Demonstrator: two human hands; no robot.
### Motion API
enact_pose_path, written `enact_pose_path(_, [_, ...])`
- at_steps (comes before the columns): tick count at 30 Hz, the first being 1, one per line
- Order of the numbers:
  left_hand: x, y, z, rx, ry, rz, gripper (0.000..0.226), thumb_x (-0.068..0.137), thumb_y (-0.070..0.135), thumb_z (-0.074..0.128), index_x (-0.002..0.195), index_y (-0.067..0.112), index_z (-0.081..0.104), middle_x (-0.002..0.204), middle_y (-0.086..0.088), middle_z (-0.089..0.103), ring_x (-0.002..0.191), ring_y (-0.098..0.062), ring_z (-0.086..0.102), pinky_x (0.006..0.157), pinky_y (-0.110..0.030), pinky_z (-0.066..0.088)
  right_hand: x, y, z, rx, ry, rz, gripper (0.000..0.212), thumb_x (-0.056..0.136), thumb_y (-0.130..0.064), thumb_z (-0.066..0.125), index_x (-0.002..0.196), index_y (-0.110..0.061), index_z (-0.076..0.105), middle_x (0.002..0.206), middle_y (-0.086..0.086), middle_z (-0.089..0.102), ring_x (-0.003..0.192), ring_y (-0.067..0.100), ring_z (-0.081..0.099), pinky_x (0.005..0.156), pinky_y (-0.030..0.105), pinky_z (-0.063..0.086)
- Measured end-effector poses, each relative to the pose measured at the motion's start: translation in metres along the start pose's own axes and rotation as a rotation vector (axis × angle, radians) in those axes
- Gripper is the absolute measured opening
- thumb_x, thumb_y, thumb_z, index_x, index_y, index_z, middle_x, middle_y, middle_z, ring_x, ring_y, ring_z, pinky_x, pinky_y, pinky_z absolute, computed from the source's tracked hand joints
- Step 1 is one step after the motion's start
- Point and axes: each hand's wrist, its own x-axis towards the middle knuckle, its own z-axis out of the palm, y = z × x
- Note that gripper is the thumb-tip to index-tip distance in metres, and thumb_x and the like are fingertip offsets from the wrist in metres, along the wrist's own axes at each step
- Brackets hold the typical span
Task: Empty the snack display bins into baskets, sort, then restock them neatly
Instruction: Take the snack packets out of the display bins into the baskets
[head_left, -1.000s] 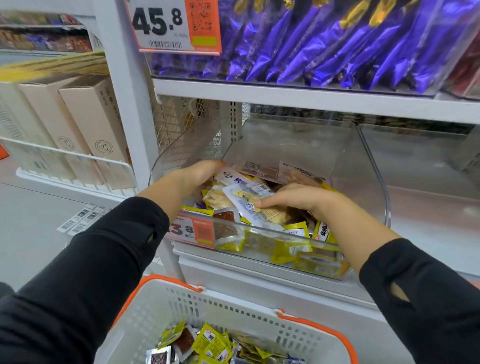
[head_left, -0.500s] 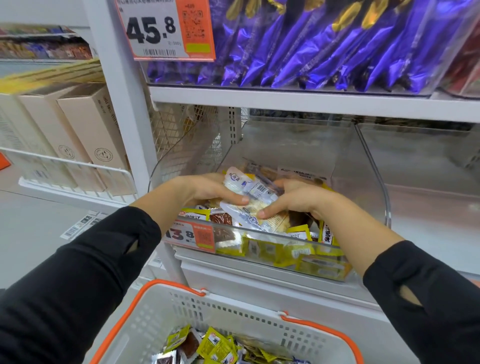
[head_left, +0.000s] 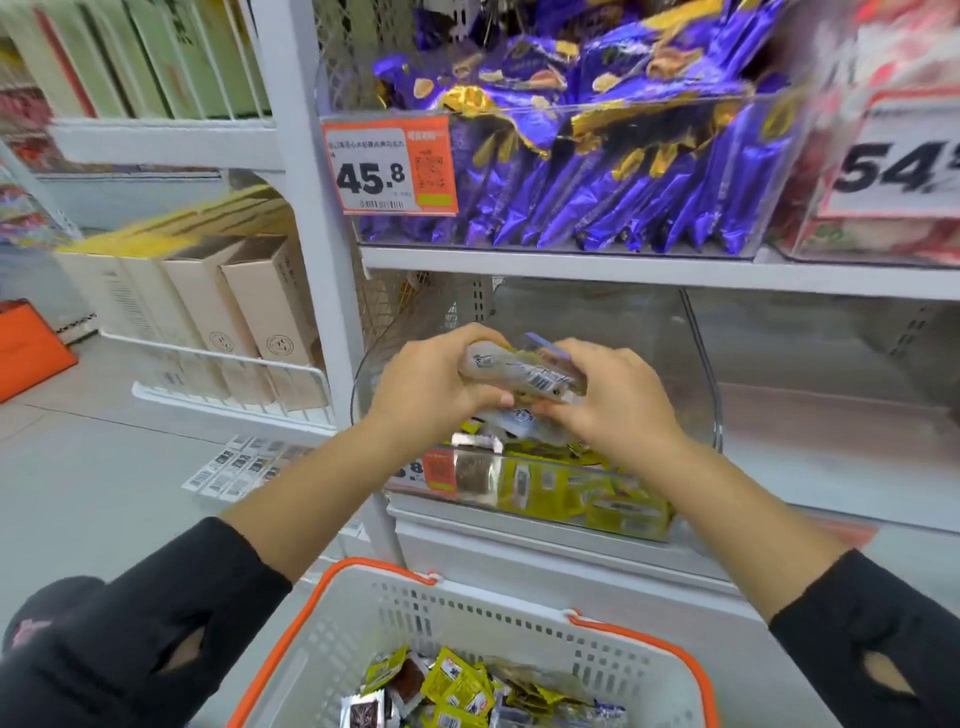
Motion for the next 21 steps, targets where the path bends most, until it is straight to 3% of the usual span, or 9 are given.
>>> enact_pose_path(4, [-0.042,0.038,-0.035,-0.054,0.138,0.075,0.047,0.061,0.040,0.081,0.104,0.041,0.062,0.093,0.014,0.071,0.090,-0.012,0.065,0.084,-0.037,0.051,-0.028,-0.027,-0.029,-0.019,0.265,-0.218,0.040,0.068,-0.028,0.080,0.106,-0.024,0.069,0.086,-0.002,0.070,0.076,0.014,0.052,0.069,0.029,0.034])
enact_pose_path(6, [-0.066,0.046,-0.049,-0.098,0.125,0.106,0.046,0.059,0.039,0.078,0.102,0.042,0.062,0.097,0.015,0.069,0.094,-0.008,0.064,0.088,-0.032,0.050,-0.048,-0.043,-0.040,-0.001,0.283,-0.227,0.039,0.067,-0.035,0.074,0.103,-0.024,0.068,0.085,-0.003,0.070,0.075,0.014,0.052,0.067,0.028,0.035])
enact_pose_path(8, [-0.095,0.044,-0.052,-0.096,0.108,0.131,0.039,0.059,0.036,0.080,0.094,0.043,0.065,0.101,0.015,0.060,0.096,0.000,0.057,0.088,-0.018,0.044,-0.073,-0.054,-0.039,0.042,0.213,-0.189,0.041,0.065,-0.042,0.072,0.100,-0.023,0.067,0.085,-0.002,0.069,0.076,0.025,0.060,0.066,0.031,0.039])
enact_pose_path(11, [-0.140,0.020,-0.029,-0.105,-0.014,-0.026,0.047,0.060,0.034,0.089,0.098,0.040,0.062,0.111,0.009,0.045,0.103,0.002,0.049,0.089,-0.002,0.031,-0.112,-0.057,-0.013,0.034,-0.143,-0.066,0.058,0.067,-0.056,0.072,0.111,-0.019,0.061,0.100,0.000,0.068,0.092,0.030,0.062,0.072,0.037,0.046])
enact_pose_path(14, [-0.179,-0.014,0.010,-0.002,-0.344,-0.183,0.061,0.063,0.049,0.081,0.117,0.030,0.059,0.125,0.001,0.049,0.115,-0.010,0.049,0.098,-0.013,0.034,-0.147,-0.040,0.014,-0.066,-0.671,0.049,0.085,0.071,-0.062,0.072,0.140,-0.021,0.041,0.138,0.001,0.052,0.125,0.023,0.049,0.098,0.034,0.041])
enact_pose_path(16, [-0.197,-0.028,0.027,0.068,-0.547,-0.294,0.077,0.073,0.046,0.079,0.138,0.025,0.045,0.138,0.002,0.047,0.127,-0.014,0.045,0.100,-0.020,0.034,-0.158,-0.027,0.016,-0.146,-0.817,0.042,0.094,0.075,-0.066,0.066,0.150,-0.025,0.027,0.152,0.001,0.037,0.138,0.020,0.036,0.110,0.033,0.032])
enact_pose_path(18, [-0.200,-0.039,0.032,0.008,-0.532,-0.349,0.077,0.075,0.052,0.075,0.140,0.027,0.042,0.133,0.007,0.053,0.125,-0.012,0.050,0.097,-0.023,0.039,-0.154,-0.020,0.010,-0.116,-0.739,0.061,0.077,0.082,-0.061,0.062,0.146,-0.028,0.036,0.149,-0.002,0.042,0.136,0.019,0.039,0.109,0.032,0.033])
enact_pose_path(21, [-0.174,-0.033,0.019,-0.103,-0.325,-0.301,0.039,0.082,0.045,0.070,0.118,0.030,0.062,0.102,0.016,0.067,0.099,0.001,0.062,0.079,-0.008,0.042,-0.129,-0.023,-0.013,0.097,-0.426,0.112,0.038,0.090,-0.038,0.064,0.125,-0.025,0.061,0.128,-0.006,0.061,0.122,0.014,0.053,0.100,0.030,0.042])
